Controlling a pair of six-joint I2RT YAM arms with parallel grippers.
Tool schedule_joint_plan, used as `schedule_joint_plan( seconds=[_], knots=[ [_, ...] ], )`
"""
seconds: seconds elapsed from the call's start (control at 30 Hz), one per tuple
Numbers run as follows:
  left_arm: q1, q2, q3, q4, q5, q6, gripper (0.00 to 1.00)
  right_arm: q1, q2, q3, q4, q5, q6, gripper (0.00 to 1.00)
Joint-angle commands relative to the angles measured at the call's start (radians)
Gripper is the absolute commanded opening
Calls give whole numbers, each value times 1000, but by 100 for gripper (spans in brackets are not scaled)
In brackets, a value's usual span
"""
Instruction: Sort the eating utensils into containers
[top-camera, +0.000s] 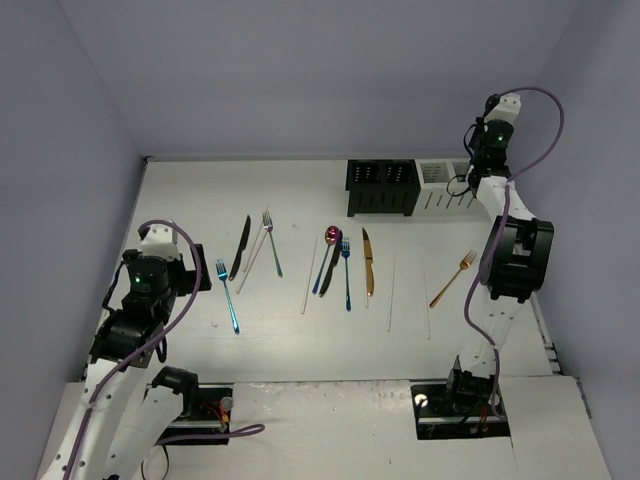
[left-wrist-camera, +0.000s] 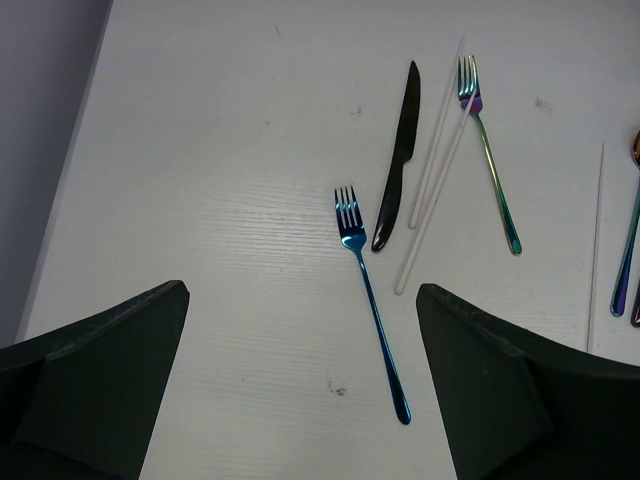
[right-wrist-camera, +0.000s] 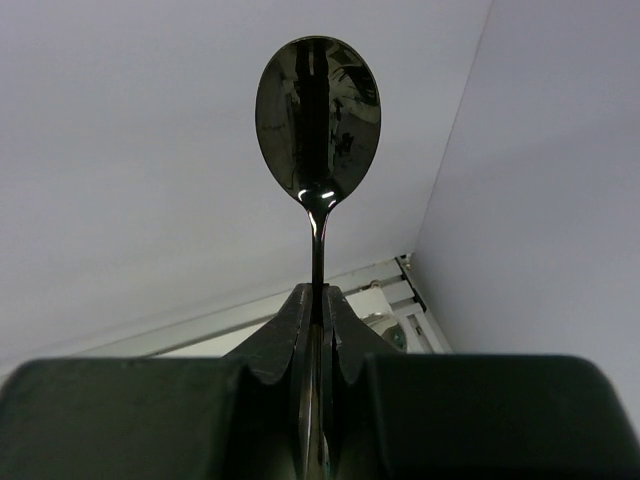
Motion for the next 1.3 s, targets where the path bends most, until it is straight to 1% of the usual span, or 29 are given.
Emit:
schedule_joint_plan(
  seconds=[0.0, 0.1, 0.33, 0.5, 0.6, 0.7, 0.77, 0.8, 0.87, 0.93, 1.03, 1.13, 1.2, 1.27],
  knots=[
    [10, 23, 14, 82, 3, 5, 97, 3, -5, 14, 134, -21, 36, 0],
    [10, 24, 14, 84, 4, 5, 97, 4, -17, -50, 148, -19, 62, 0],
    [10, 4, 14, 82, 9, 6, 97, 16, -56, -137, 149, -43, 68, 10],
    [12, -18, 13, 79, 16, 3, 97, 35, -114, -191, 136, -38, 69, 22],
    [12, -30, 10, 80, 19, 0, 97, 56, -199, -215, 72, -17, 56, 34],
    [12, -36, 11, 80, 22, 0, 97, 120, -287, -221, -36, 66, 28, 43],
    [10, -44, 11, 80, 22, -1, 97, 188, -361, -224, -158, 111, 28, 49],
    [11, -46, 11, 80, 22, -1, 97, 218, -392, -226, -219, 132, 50, 50],
    [9, -52, 10, 76, 22, -1, 97, 269, -450, -241, -327, 158, 122, 51],
    [10, -54, 7, 73, 24, -3, 97, 308, -484, -275, -395, 168, 214, 52],
    [10, -45, 9, 63, 23, -7, 97, 410, -540, -349, -489, 182, 309, 52],
    [9, -37, 11, 61, 32, -10, 97, 534, -539, -391, -550, 176, 409, 53],
    [8, -33, 10, 59, 37, -12, 97, 597, -506, -396, -597, 170, 471, 53],
    [8, -30, 11, 55, 39, -12, 97, 665, -480, -397, -607, 164, 515, 53]
  ],
)
